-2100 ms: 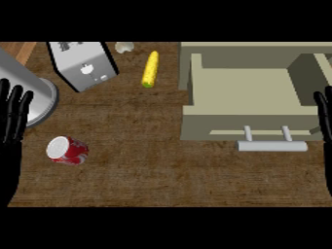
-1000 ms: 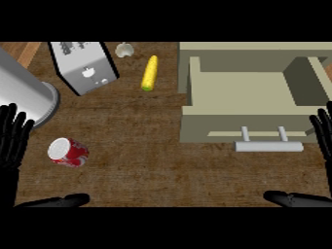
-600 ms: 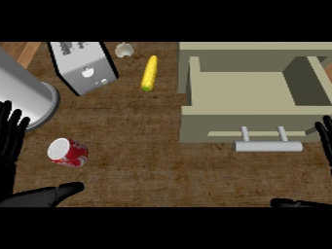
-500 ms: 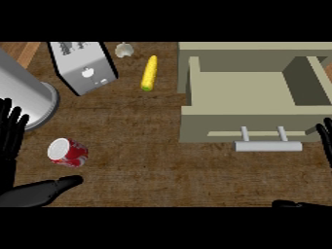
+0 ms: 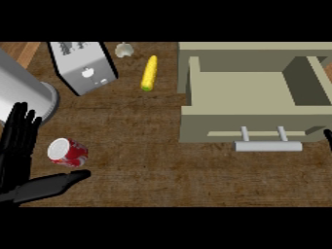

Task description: Pick up the can, place it into the drawer and close the drawer

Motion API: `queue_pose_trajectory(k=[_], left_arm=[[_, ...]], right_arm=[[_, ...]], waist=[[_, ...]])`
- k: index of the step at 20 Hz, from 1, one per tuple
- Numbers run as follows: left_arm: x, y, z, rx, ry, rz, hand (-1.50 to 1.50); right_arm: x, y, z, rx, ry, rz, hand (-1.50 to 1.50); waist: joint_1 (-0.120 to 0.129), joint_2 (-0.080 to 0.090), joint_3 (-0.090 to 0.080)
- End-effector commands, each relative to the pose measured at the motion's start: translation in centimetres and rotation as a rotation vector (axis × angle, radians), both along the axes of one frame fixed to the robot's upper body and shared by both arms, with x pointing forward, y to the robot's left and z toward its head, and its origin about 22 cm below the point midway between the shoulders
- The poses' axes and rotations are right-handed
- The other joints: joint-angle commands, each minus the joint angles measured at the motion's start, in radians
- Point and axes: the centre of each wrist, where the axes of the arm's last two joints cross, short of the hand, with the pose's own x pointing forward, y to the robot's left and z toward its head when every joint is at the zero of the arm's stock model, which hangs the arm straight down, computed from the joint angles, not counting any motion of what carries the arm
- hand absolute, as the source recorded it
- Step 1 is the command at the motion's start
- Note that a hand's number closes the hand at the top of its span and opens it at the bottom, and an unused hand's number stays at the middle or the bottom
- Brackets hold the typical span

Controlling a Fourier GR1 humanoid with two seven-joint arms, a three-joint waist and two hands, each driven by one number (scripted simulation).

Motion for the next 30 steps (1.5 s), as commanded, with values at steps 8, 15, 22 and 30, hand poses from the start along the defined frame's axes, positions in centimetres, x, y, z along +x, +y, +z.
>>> queue_pose_trajectory(k=[8, 15, 22, 30], left_arm=[[-0.9, 1.0, -5.9, 0.018, 0.017, 0.046, -1.50], [-0.7, 2.6, -7.0, 0.023, 0.019, 0.084, -1.50], [-0.5, 5.7, -9.2, 0.012, 0.063, 0.109, -1.50], [-1.2, 4.7, -14.1, 0.019, 0.093, 0.092, -1.50]], right_arm=[[-0.4, -0.2, 0.8, -0.003, -0.025, 0.001, -1.50], [-0.9, -0.7, -1.8, 0.004, -0.010, -0.002, -1.50], [0.0, -0.9, -0.3, -0.015, -0.008, 0.000, -1.50], [-0.2, 0.9, -1.9, 0.002, -0.007, 0.004, -1.50]], waist=[[0.001, 0.000, 0.000], [0.002, 0.000, 0.000], [0.002, 0.000, 0.000], [0.000, 0.000, 0.000]])
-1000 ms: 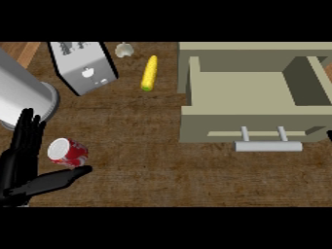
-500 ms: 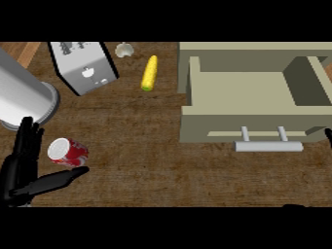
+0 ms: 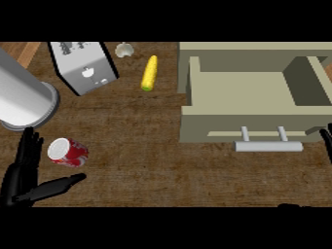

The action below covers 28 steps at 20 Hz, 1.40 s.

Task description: Pick up the can, place it into the drawer and close the drawer

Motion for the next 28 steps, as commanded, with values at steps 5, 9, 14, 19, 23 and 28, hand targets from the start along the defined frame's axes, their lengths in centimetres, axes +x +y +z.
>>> queue_pose_trajectory(k=[5, 9, 14, 19, 23, 28], left_arm=[[-0.9, 2.6, -3.0, -0.027, 0.018, 0.003, -1.50], [0.2, 1.5, -3.3, -0.013, 0.028, 0.006, -1.50], [-0.8, 1.5, -5.0, -0.052, 0.053, 0.028, -1.50], [0.9, 2.6, -3.5, -0.042, 0.050, 0.035, -1.50], [0.8, 4.3, -5.5, -0.047, 0.051, 0.018, -1.50], [1.3, 2.7, -4.3, -0.061, 0.053, 0.015, -1.50]], right_arm=[[-0.4, -0.4, 0.8, 0.000, -0.024, -0.013, -1.50], [-0.5, 0.7, -0.3, 0.006, -0.018, -0.007, -1.50], [-1.1, -1.4, 0.2, 0.002, -0.015, -0.025, -1.50], [-1.4, -0.9, 0.6, -0.002, -0.022, 0.001, -1.50], [-0.4, 0.4, 0.3, -0.004, -0.041, -0.022, -1.50], [-1.5, -0.2, 2.1, -0.013, -0.007, 0.001, -1.50]], waist=[[-0.001, 0.000, 0.000], [-0.002, 0.000, 0.000], [-0.002, 0.000, 0.000], [-0.001, 0.000, 0.000], [-0.002, 0.000, 0.000], [0.000, -0.001, 0.000]])
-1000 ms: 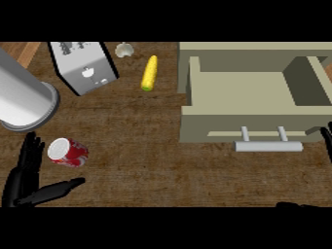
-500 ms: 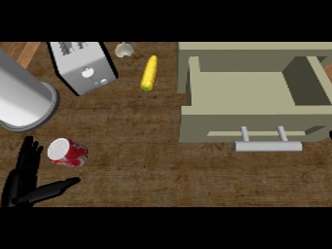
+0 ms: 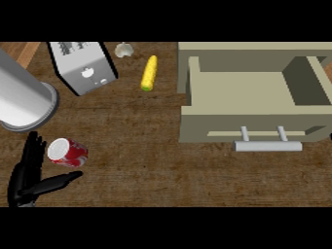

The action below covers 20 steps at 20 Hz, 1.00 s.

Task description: Pick up the can, place it into the drawer and close the drawer

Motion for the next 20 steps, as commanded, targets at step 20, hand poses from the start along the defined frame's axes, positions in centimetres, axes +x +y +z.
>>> queue_pose_trajectory(k=[20], left_arm=[[3.5, -1.0, -1.8, -0.024, -0.027, -0.075, -1.50]], right_arm=[[0.8, -0.8, 0.4, 0.012, -0.005, -0.017, -1.50]], waist=[[0.000, 0.001, 0.000]])
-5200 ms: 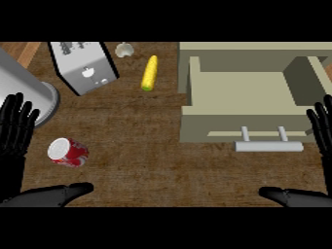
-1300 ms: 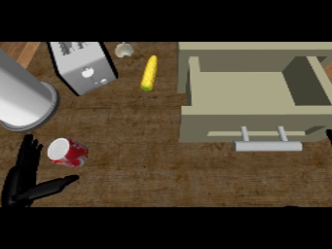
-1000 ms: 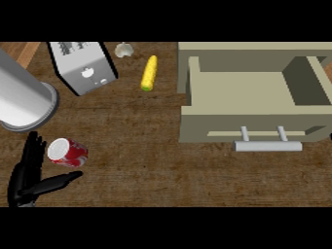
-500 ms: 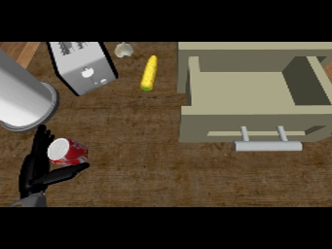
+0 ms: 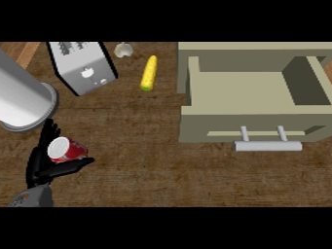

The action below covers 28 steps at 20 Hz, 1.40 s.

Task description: Pick up the can, place it into the drawer and close the drawer

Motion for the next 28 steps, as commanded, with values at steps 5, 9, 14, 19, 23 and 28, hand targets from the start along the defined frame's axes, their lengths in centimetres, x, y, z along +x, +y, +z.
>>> queue_pose_trajectory(k=[5, 9, 14, 19, 23, 28], left_arm=[[2.9, -2.2, 0.8, -0.028, -0.033, -0.031, 1.50], [2.3, -1.6, 1.6, -0.049, -0.072, -0.061, 1.50], [3.3, -4.1, 2.0, -0.091, -0.080, -0.089, 1.50], [5.0, -3.1, 4.9, -0.088, -0.083, -0.087, 1.50], [4.5, -6.3, 5.5, -0.106, -0.143, -0.137, 1.50], [5.4, -7.5, 7.1, -0.087, -0.176, -0.209, 1.50]], right_arm=[[0.3, 1.1, -0.8, 0.011, -0.011, -0.005, -1.50], [0.2, 0.8, -0.2, 0.010, -0.002, -0.003, -1.50], [0.4, -0.7, 0.3, 0.016, -0.015, -0.017, -1.50], [-2.2, -0.2, 0.5, 0.019, -0.011, -0.004, -1.50], [-2.1, -1.9, 0.8, 0.017, -0.021, -0.013, -1.50], [-2.5, -0.4, 0.1, 0.023, -0.024, -0.021, -1.50]], waist=[[-0.001, 0.001, 0.000], [0.002, 0.000, 0.000], [0.001, 0.000, 0.000], [-0.001, -0.001, 0.000], [0.001, -0.002, 0.001], [-0.001, -0.001, 0.000]])
